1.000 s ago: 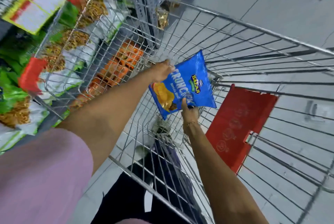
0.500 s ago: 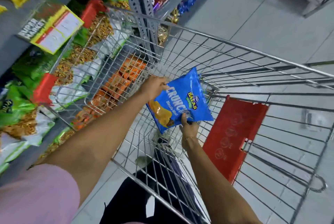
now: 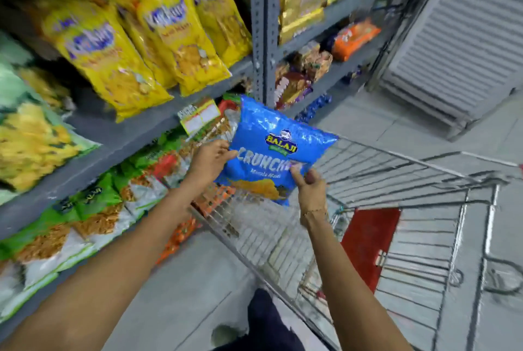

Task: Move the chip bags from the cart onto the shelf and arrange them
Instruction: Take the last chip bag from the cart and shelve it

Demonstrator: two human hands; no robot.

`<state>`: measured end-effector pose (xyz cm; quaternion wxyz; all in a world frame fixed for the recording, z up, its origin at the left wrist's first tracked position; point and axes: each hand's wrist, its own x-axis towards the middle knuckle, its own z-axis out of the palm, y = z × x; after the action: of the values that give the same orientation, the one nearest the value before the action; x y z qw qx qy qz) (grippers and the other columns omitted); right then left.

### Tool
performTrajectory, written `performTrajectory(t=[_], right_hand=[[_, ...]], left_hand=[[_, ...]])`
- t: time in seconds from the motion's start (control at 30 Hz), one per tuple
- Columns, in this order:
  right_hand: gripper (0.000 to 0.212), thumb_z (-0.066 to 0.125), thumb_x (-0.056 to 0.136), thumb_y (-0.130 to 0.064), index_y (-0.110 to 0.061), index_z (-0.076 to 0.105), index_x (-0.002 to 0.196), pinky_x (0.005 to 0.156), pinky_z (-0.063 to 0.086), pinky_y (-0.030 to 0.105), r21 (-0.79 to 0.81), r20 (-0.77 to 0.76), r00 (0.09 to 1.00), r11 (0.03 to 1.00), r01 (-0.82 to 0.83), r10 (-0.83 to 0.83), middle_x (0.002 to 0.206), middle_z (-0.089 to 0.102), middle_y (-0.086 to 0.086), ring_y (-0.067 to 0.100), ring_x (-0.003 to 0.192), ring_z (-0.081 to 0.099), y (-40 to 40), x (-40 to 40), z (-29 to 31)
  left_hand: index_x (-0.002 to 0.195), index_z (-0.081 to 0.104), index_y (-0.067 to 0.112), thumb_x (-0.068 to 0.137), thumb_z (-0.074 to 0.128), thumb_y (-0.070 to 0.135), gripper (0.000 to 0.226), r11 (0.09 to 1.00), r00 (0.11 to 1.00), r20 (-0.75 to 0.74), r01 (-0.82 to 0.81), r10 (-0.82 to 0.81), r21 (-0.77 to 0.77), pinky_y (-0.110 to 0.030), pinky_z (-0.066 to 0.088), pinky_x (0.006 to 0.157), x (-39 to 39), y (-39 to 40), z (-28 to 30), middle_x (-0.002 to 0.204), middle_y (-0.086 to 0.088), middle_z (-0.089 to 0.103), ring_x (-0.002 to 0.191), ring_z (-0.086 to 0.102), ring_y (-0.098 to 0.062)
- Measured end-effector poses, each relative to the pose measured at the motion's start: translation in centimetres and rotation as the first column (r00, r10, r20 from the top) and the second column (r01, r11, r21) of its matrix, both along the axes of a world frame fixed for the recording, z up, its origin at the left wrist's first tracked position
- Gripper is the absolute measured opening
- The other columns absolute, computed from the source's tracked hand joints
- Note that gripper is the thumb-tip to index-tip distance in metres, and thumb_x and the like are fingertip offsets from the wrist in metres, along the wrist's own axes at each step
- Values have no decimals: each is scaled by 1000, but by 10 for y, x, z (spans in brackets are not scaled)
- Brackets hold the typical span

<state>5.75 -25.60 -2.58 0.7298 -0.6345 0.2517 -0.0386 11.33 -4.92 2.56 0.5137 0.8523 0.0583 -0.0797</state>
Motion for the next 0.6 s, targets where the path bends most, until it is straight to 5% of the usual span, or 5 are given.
performTrajectory(t=[0.13,0.27,0.37,0.47,0.6], right_hand=[[46,74,71,-30,0,65,106,92,52,53,-34,192,980,998,-55,61,106,69,19,31,101,65,26,23,85],[73,80,57,-47,6,64,105,86,54,51,-66,361,931,997,-40,61,107,67,28,30,99,65,59,32,175],[48,76,73,-27,5,63,107,88,53,44,-111,434,889,988,-110,148,114,65,27,24,99,63,85,11,264],[24,71,78,-13,5,65,92,85,49,37,-100,536,823,982,-158,187,114,63,31,32,105,61,104,8,324],[5,73,76,-20,-16,71,75,63,54,27,-131,650,711,961,-245,270,84,75,11,6,66,68,136,32,380]], left_hand=[[72,55,16,82,63,5,17,977,972,153,-159,180,-144,-15,43,53,-20,35,80,46,19,63,44,53,12],[77,61,12,82,65,10,6,957,887,373,-211,273,-200,-14,46,56,-50,65,164,61,9,66,51,56,12],[84,63,8,84,63,10,2,935,820,459,-248,342,-252,-27,51,62,-67,89,221,71,-4,63,59,60,0],[86,64,10,85,62,12,4,935,748,563,-257,353,-244,-16,52,54,-77,109,273,70,4,65,53,60,8],[79,65,18,81,66,23,6,922,639,671,-330,376,-203,-30,58,67,-86,136,337,70,2,71,64,64,-4]])
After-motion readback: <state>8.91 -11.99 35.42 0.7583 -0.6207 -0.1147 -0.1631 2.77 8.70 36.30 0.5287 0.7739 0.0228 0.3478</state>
